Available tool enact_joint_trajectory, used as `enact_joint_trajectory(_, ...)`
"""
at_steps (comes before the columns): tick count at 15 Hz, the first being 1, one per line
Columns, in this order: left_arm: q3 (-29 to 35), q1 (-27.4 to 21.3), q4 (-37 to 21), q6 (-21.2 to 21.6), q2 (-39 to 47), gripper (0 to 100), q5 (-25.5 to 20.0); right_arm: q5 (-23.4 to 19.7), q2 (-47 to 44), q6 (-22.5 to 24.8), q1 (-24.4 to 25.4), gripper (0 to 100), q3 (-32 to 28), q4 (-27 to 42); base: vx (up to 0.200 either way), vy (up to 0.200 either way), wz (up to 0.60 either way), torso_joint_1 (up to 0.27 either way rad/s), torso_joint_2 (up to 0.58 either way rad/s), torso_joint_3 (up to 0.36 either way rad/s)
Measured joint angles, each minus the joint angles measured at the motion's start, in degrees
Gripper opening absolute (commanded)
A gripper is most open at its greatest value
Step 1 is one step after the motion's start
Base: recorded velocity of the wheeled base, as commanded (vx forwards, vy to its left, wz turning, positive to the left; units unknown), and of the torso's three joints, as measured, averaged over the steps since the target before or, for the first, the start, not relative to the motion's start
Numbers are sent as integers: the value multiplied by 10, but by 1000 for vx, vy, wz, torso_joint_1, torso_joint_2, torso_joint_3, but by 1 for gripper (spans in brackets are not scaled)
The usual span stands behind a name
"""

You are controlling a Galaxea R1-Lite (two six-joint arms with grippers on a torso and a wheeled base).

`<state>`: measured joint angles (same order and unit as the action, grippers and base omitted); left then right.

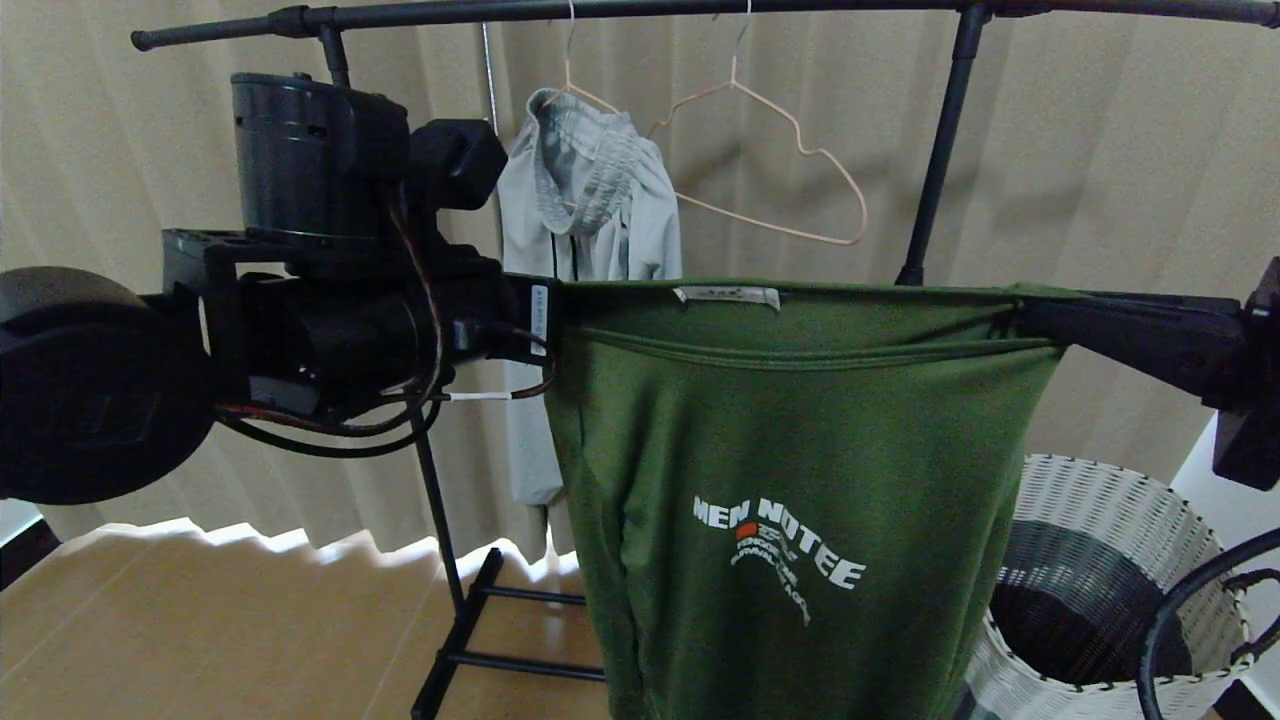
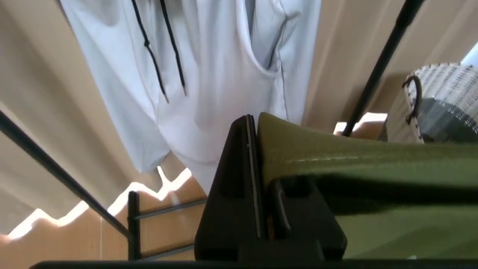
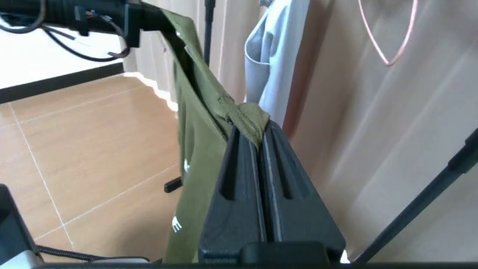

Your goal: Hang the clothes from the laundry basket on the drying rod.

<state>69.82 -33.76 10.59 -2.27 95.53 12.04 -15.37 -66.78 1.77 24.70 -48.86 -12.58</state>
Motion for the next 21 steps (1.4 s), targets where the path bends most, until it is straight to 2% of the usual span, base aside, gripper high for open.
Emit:
enact_joint_trajectory(5,-37,-1,-32,4,-39,0,-7,35,-62,7,-40,0,-22,-49,0,0,0,0,0,0)
enact_joint_trajectory(10,-88,-8,-39,1,-96,0,-89,50,-138,3,-44,0,-46,-129,0,0,0,0,0,0)
enact_joint_trajectory(16,-137,-106,-35,2,-165,0,-99,49,-182,-2,-28,0,-67,-149,0,0,0,0,0,0)
enact_joint_trajectory(17,-143,-111,-32,5,-172,0,-100,49,-184,-2,-26,0,-68,-147,0,0,0,0,0,0)
enact_joint_trajectory(21,-179,-115,42,11,-189,0,-100,49,-186,-2,-26,0,-68,-147,0,0,0,0,0,0)
